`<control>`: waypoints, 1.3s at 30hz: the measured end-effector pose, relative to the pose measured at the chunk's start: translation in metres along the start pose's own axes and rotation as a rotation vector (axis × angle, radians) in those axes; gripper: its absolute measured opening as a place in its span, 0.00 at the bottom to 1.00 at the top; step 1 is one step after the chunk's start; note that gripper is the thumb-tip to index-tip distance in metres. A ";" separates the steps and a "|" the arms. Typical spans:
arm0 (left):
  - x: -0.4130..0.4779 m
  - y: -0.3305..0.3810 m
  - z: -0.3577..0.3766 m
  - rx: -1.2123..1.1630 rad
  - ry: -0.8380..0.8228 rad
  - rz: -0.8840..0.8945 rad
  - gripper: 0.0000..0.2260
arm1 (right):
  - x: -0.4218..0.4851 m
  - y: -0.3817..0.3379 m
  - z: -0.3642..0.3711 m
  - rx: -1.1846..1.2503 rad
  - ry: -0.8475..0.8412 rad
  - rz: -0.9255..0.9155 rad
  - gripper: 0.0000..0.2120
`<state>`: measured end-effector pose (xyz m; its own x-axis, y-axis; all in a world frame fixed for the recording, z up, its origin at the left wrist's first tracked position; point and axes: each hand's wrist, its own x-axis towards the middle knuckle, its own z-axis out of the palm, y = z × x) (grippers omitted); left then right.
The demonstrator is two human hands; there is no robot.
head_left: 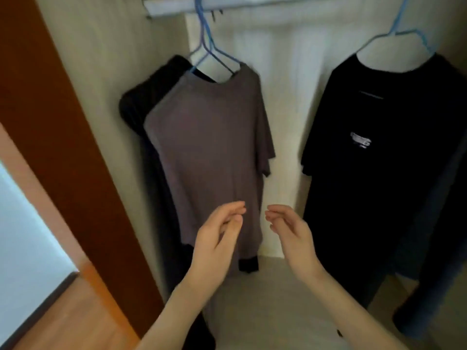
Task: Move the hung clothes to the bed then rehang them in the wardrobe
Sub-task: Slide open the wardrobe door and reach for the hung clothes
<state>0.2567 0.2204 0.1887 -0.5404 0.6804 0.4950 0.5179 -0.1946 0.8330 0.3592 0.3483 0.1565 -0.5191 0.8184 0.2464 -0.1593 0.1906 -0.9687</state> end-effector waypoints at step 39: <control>0.328 0.131 -0.111 0.114 0.079 -0.244 0.09 | 0.215 -0.269 0.095 0.201 0.068 -0.113 0.16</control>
<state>0.0736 0.3395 0.4874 -0.7059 0.6393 0.3050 0.4354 0.0520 0.8987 0.2104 0.4213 0.4729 -0.4319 0.8340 0.3433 -0.3805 0.1766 -0.9078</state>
